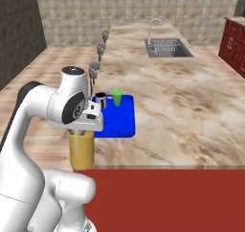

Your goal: There is a tray on the dining counter. Grab the cup, mug, and pitcher and place them on the tray. The pitcher may be placed next to the tray if it cannot fit the tray.

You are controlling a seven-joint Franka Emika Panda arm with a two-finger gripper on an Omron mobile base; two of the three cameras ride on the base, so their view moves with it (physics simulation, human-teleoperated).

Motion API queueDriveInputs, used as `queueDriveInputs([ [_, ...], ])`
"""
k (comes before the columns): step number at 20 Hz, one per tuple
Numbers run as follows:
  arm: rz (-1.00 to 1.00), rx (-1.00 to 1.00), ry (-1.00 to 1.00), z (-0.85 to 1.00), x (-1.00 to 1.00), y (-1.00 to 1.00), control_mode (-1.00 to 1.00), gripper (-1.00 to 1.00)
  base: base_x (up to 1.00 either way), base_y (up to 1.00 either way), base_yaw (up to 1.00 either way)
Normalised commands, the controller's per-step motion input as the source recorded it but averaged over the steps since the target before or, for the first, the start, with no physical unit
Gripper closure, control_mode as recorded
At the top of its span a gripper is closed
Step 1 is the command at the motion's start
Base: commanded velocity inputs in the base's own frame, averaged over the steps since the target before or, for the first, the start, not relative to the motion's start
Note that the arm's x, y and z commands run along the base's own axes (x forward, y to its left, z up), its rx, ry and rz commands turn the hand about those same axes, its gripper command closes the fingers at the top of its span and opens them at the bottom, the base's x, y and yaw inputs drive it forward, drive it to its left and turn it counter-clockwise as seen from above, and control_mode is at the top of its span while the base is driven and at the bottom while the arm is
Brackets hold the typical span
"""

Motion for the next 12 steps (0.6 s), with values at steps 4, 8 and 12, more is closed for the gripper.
queueDriveInputs([
  [4,0.0,0.0,0.0,0.0,0.0,0.0,1.0,1.0,0.43,0.0,0.0],
  [8,0.0,0.0,0.0,0.0,0.0,0.0,1.0,1.0,0.44,0.0,0.0],
  [12,0.0,0.0,0.0,0.0,0.0,0.0,1.0,1.0,0.5,0.0,0.0],
])
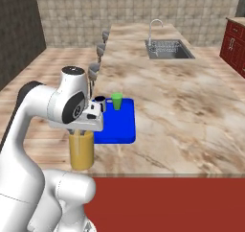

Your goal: There is a tray on the dining counter. Grab the cup, mug, and pitcher and place them on the tray. The pitcher may be placed next to the tray if it cannot fit the tray.

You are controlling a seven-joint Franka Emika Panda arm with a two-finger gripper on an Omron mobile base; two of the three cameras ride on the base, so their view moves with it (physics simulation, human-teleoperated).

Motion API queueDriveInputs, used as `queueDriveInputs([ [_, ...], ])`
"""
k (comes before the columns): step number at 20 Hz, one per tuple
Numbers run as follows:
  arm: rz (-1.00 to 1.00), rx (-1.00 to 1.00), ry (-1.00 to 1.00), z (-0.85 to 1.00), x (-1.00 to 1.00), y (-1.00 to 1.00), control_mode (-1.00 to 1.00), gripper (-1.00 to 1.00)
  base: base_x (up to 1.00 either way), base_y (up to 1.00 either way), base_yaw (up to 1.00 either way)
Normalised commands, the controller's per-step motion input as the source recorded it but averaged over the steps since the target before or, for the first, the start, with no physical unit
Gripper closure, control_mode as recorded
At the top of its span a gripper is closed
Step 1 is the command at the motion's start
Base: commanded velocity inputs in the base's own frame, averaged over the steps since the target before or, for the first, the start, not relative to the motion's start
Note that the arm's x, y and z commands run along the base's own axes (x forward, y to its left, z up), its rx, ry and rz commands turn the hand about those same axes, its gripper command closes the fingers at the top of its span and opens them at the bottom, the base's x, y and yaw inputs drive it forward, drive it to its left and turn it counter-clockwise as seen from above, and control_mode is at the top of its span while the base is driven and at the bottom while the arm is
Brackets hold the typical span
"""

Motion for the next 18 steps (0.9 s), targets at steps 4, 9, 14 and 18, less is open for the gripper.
queueDriveInputs([
  [4,0.0,0.0,0.0,0.0,0.0,0.0,1.0,1.0,0.58,0.0,0.0],
  [9,0.0,0.0,0.0,0.15,0.69,0.0,-1.0,1.0,0.0,0.0,0.0],
  [14,0.0,0.0,-0.01,0.25,0.59,0.0,-1.0,1.0,0.0,0.0,0.0],
  [18,0.0,0.0,-0.02,0.24,0.48,0.0,-1.0,1.0,0.0,0.0,0.0],
])
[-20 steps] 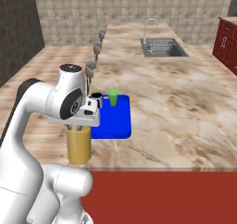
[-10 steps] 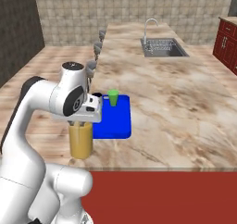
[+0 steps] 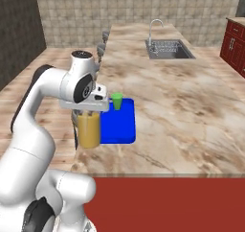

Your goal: There is a tray on the dining counter. Grab the cup, mug, and pitcher and place them on the tray. The pitcher may be placed next to the tray if it cannot fit the tray.

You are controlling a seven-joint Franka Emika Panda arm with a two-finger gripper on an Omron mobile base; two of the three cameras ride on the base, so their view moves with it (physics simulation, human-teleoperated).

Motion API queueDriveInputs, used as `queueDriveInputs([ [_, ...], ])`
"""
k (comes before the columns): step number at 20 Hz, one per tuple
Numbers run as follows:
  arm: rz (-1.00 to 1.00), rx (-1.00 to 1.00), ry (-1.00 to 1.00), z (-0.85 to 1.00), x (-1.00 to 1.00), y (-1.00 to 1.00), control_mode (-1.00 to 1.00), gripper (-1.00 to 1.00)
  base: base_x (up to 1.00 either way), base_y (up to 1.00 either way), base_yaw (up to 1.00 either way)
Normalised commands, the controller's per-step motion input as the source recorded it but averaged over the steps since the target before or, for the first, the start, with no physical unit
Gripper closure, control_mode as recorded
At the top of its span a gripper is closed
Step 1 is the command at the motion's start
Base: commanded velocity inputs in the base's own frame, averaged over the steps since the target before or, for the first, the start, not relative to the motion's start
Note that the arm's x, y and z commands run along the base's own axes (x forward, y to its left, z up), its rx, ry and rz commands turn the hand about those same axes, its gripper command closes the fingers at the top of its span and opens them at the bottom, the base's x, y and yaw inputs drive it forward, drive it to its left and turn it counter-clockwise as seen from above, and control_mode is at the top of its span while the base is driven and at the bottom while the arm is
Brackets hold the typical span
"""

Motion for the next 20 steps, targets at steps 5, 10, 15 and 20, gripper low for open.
queueDriveInputs([
  [5,0.0,0.0,-0.08,0.23,0.3,0.0,-1.0,1.0,0.0,0.0,0.0],
  [10,0.0,0.0,-0.14,0.15,0.15,0.0,-1.0,1.0,0.0,0.0,0.0],
  [15,0.0,0.0,-0.14,0.01,0.36,0.0,-1.0,1.0,0.0,0.0,0.0],
  [20,0.0,0.0,-0.13,0.0,0.43,0.0,-1.0,1.0,0.0,0.0,0.0],
])
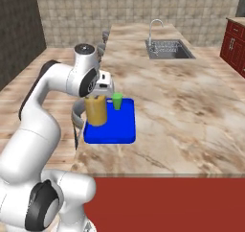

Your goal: There is a tray on the dining counter. Grab the cup, mug, and pitcher and place them on the tray. The pitcher may be placed next to the tray if it cannot fit the tray.

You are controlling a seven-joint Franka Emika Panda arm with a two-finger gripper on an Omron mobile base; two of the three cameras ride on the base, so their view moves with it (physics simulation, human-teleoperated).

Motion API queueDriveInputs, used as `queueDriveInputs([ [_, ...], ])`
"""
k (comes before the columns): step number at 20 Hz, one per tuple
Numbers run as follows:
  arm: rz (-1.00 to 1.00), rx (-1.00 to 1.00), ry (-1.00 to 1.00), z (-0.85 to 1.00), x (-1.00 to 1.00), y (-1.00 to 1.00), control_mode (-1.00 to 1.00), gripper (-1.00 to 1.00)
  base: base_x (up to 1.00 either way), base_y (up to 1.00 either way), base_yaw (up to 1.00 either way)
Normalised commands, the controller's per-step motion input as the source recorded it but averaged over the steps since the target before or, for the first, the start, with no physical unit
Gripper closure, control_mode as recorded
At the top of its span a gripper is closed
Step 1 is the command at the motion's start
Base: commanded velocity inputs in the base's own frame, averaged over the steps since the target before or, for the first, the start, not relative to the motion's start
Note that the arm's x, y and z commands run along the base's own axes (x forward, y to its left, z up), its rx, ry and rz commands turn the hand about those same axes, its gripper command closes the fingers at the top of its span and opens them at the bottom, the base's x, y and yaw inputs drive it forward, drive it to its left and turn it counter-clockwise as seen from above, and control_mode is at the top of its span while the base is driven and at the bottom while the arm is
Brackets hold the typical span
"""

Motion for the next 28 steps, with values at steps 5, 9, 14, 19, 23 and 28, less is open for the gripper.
queueDriveInputs([
  [5,0.0,0.0,-0.06,0.0,0.26,0.0,-1.0,1.0,0.0,0.0,0.0],
  [9,0.0,0.0,0.0,-0.02,0.22,0.0,-1.0,1.0,0.0,0.0,0.0],
  [14,0.0,0.0,0.0,-0.1,0.24,0.0,-1.0,1.0,0.0,0.0,0.0],
  [19,0.0,0.0,0.0,-0.22,0.2,0.0,-1.0,1.0,0.0,0.0,0.0],
  [23,0.0,0.0,0.0,-0.34,0.17,0.0,-1.0,1.0,0.0,0.0,0.0],
  [28,0.0,0.0,0.0,-0.37,0.2,0.0,-1.0,1.0,0.0,0.0,0.0],
])
